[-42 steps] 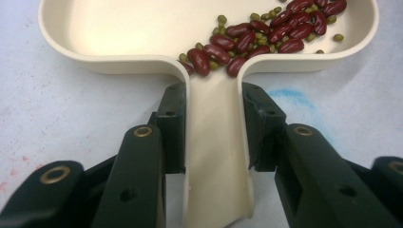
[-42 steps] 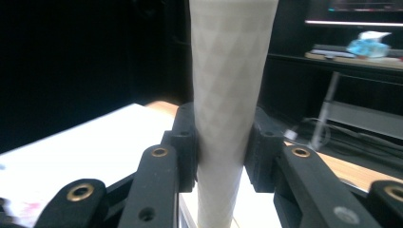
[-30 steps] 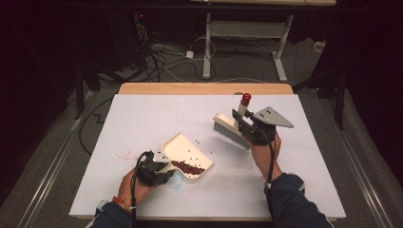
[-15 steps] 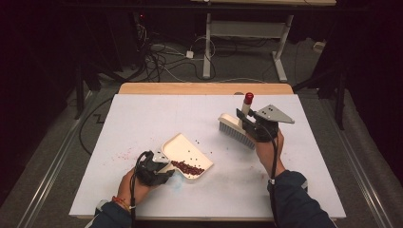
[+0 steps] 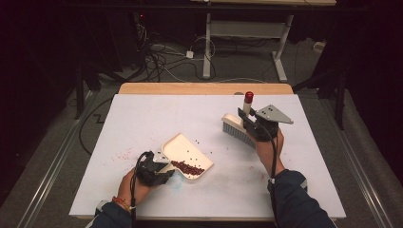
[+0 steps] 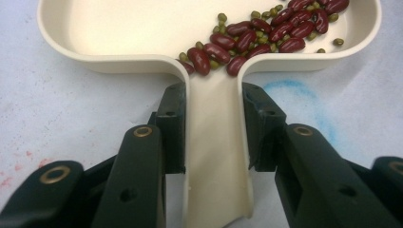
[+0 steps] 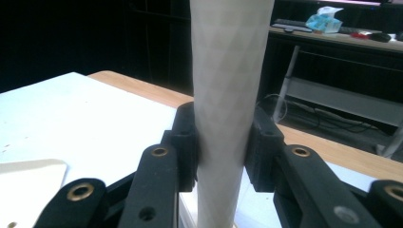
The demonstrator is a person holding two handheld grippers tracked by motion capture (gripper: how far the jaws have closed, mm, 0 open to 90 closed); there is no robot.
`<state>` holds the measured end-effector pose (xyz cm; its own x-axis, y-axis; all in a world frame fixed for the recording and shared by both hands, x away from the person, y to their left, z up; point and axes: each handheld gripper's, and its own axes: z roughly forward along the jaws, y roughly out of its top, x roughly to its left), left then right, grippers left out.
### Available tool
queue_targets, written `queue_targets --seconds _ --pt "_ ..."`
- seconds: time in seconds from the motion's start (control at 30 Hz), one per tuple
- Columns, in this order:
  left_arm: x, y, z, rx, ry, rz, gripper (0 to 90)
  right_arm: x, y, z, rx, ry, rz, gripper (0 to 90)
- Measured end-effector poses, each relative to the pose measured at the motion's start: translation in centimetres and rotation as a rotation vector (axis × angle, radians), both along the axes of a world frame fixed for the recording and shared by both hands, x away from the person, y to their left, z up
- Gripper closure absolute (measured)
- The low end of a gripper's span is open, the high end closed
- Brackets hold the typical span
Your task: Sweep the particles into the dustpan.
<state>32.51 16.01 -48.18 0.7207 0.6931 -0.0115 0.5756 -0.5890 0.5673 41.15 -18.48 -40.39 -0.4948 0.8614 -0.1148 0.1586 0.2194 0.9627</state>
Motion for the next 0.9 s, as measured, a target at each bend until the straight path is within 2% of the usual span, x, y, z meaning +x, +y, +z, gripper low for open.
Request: queue_targets --seconds 0.1,0.23,0.4,0.5,0.63,0.7,0.83,0.9 --pt "0.0 0.0 0.0 0.0 0.001 0.001 63.4 -0.5 0.9 -0.2 -0.002 -0.001 0.027 69.6" --pt "0.0 0.0 0.0 -0.004 0.005 0.004 63.4 -1.1 2.1 -0.4 -0.009 -0.009 0.032 69.6" --pt "0.0 -0.1 0.0 -0.013 0.007 0.013 63.4 -1.8 3.6 -0.7 0.021 -0.021 0.033 69.6" --pt "0.0 -0.1 0.0 -0.014 0.009 0.014 63.4 -2.0 4.6 -0.9 0.008 -0.029 0.052 69.4" --pt "0.0 0.0 -0.1 -0.026 0.012 0.015 63.4 -1.6 5.3 -0.8 -0.003 -0.053 0.062 69.8" --pt "0.0 0.0 -0.1 -0.027 0.014 0.017 63.4 -1.1 5.6 -0.8 0.018 -0.042 0.064 69.9" --pt "0.1 0.0 -0.1 -0.029 0.016 0.017 63.4 -0.4 6.5 -0.9 0.022 -0.053 0.046 69.9" --pt "0.0 0.0 -0.1 -0.026 0.014 0.017 63.5 -0.2 7.0 -1.1 0.036 -0.079 0.05 69.9"
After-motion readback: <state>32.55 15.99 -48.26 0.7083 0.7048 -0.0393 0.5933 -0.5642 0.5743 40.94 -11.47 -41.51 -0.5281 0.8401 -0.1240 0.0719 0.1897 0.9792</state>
